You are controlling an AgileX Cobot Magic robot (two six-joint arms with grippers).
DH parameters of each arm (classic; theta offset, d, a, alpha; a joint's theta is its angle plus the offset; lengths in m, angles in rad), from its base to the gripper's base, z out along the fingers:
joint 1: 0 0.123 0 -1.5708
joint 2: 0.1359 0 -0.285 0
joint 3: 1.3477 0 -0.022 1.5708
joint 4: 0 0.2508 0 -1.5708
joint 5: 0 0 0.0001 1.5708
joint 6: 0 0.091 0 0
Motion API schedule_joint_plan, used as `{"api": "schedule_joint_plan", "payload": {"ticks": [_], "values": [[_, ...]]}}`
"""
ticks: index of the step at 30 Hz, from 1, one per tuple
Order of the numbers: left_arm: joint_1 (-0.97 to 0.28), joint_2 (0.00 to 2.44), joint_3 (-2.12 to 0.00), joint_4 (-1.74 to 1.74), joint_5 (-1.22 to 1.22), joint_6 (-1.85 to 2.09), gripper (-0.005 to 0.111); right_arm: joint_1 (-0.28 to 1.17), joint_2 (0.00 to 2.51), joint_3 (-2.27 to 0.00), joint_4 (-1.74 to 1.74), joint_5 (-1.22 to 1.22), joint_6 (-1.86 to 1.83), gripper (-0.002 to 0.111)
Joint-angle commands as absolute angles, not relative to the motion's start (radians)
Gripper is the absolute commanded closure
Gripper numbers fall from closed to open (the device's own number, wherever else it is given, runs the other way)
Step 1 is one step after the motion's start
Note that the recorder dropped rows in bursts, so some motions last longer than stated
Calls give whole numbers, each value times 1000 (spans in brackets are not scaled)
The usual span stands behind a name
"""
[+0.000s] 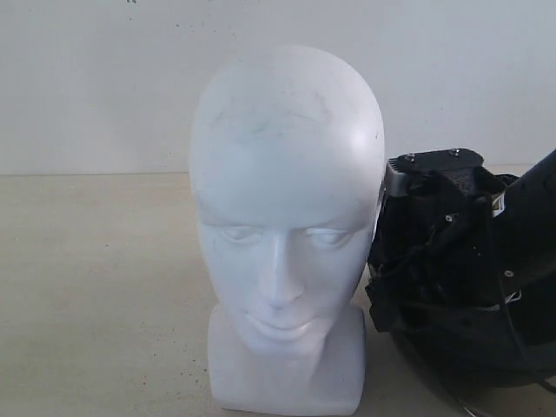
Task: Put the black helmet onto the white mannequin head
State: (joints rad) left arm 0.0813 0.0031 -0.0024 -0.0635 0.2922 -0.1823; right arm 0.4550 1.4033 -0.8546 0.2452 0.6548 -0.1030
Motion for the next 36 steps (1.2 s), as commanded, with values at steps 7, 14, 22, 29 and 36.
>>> {"api": "schedule_joint_plan", "payload": {"ticks": [7,14,22,29,36], "values": [[75,0,0,-70,292,-182,102,469,1451,-850,0,729,36,37],[75,0,0,-70,292,-182,102,469,1451,-850,-13,737,97,37],[75,0,0,-70,292,-182,102,469,1451,-850,-182,813,186,37],[75,0,0,-70,292,-182,102,469,1451,-850,-370,923,252,37],[75,0,0,-70,292,-182,102,469,1277,-850,-236,902,166,37]]}}
